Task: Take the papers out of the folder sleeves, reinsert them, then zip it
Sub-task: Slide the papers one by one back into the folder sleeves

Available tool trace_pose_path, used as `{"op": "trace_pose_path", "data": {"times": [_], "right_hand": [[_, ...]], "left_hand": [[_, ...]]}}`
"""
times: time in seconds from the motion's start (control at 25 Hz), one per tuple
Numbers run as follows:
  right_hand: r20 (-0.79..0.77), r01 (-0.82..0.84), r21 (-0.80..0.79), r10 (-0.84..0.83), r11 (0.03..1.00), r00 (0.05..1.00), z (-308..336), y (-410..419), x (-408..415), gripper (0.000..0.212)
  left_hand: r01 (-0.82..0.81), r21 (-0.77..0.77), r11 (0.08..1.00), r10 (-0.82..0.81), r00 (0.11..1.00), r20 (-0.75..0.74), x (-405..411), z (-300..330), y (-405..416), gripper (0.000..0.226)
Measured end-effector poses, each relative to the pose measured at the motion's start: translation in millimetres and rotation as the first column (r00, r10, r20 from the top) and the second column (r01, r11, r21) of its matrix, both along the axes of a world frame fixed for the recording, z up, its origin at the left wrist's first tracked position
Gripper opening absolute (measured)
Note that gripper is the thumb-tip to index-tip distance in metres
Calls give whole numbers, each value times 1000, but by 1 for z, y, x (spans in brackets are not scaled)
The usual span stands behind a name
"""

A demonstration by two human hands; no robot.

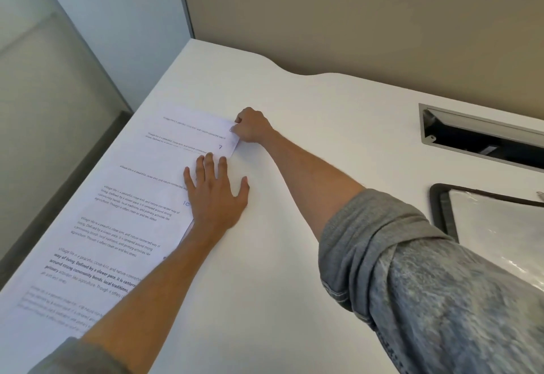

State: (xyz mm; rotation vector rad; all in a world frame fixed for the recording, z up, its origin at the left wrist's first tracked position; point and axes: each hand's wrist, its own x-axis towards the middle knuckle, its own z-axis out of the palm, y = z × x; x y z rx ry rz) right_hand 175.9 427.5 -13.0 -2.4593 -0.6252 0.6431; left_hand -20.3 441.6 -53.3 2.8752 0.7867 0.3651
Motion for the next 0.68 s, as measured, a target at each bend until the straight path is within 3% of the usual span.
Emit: {"op": "trace_pose_path", "data": {"times": [0.16,0.36,0.56,0.68], "right_hand": [[10,223,170,-228,960,974,7,-58,8,9],[-65,561,325,-574,761,816,-4,-190,-16,13],[-337,722,347,-639,599,692,8,-273,-60,18],[-336,753,283,-674,595,658,20,-274,-53,31]], "left_hand": [[9,9,1000,-9,1000,-14,0,1,0,67],[55,7,998,-55,998,-15,-1,3,0,64],[311,37,950,-313,949,43,-1,3,4,57],[487,35,873,-488,872,44,-1,2,6,56]]}}
